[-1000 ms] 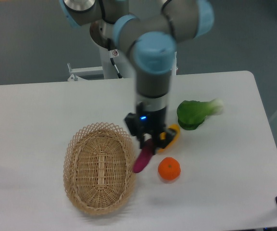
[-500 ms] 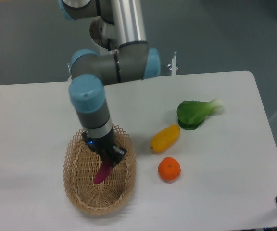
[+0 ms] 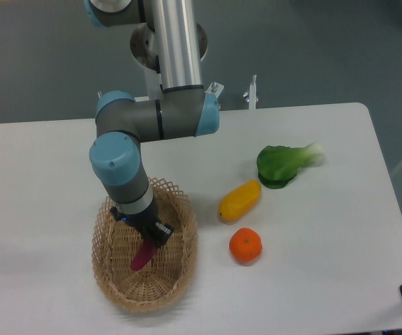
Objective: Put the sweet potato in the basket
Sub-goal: 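Lower the sweet potato into the basket and open the gripper, then raise the open gripper up and away from the basket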
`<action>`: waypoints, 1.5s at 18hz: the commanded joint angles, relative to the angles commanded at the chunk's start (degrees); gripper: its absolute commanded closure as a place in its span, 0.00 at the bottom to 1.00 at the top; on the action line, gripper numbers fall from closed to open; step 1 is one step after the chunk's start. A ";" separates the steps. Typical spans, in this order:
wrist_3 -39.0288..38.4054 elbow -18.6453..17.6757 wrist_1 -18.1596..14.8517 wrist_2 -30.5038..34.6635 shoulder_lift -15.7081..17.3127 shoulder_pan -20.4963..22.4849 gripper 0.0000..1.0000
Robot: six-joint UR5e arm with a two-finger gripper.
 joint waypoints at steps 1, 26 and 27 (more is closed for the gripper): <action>0.00 0.00 0.00 0.00 0.00 0.00 0.65; 19.03 11.69 -12.12 3.26 11.33 15.54 0.00; 23.60 11.69 -13.43 2.47 12.29 17.38 0.00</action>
